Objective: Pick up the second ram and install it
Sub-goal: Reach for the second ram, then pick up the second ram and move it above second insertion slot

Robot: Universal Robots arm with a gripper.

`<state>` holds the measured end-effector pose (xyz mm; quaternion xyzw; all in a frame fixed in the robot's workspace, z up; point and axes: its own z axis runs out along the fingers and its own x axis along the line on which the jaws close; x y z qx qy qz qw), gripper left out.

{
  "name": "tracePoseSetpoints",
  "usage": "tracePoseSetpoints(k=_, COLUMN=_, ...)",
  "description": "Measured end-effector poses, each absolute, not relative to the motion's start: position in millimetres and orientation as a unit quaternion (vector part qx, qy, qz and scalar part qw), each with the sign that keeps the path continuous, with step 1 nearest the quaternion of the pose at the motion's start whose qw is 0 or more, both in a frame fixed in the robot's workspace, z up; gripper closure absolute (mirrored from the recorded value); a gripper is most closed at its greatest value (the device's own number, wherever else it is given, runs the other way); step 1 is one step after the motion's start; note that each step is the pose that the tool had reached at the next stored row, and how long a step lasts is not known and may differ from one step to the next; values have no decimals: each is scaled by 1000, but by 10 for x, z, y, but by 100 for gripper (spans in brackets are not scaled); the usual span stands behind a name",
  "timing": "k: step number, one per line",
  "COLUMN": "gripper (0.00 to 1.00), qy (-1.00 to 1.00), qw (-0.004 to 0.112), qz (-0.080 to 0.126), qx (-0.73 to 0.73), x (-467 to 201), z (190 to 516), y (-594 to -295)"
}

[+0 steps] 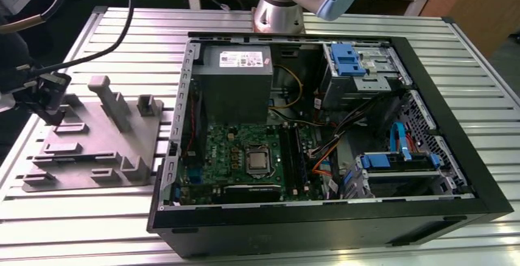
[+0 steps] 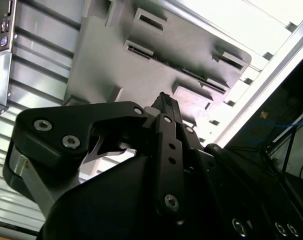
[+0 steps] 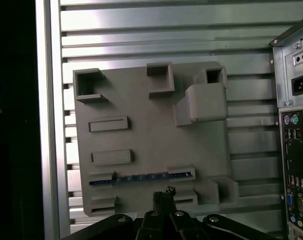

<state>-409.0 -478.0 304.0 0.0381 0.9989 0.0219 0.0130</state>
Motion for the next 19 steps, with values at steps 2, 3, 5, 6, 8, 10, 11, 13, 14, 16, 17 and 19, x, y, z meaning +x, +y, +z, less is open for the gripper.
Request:
tracePoseSetpoints(k=2, gripper=90, qy=999, qw=13, qz=22, qx=38, x=-4103, z=3012, y=-4794)
tracePoseSetpoints(k=3, gripper=90, qy=999, qw=13, qz=22, qx=38, x=-4110, z=2999, y=-4802)
tracePoseSetpoints(k=5, gripper=90, qy=999, qw=13, qz=22, qx=38, x=-4124, z=2972, y=-4814)
tracePoseSetpoints(k=6, gripper=90, qy=999, qw=13, qz=22, qx=38, x=-4129, z=2959, y=-4821)
tracePoseSetpoints(k=8, gripper=90, qy=999, qw=13, qz=22, qx=38, x=-4141, z=2934, y=-4833)
tracePoseSetpoints(k=10, gripper=90, qy=999, qw=13, qz=22, qx=38, x=-4147, z=2914, y=-4840)
tracePoseSetpoints(k=11, gripper=90, qy=999, qw=13, qz=22, qx=38, x=-4148, z=2907, y=-4841)
tracePoseSetpoints(k=13, gripper=90, qy=999, qw=13, qz=22, qx=38, x=-4156, z=2902, y=-4843)
tracePoseSetpoints(k=14, gripper=90, qy=999, qw=13, qz=22, qx=38, x=-4157, z=2902, y=-4842)
tracePoseSetpoints(k=16, gripper=90, qy=999, qw=13, qz=23, qx=38, x=-4165, z=2901, y=-4842)
tracePoseSetpoints(k=17, gripper=90, qy=999, qw=13, qz=23, qx=38, x=-4165, z=2901, y=-4842)
tracePoseSetpoints(k=19, gripper=90, qy=999, qw=13, qz=23, qx=38, x=-4166, z=2901, y=-4842)
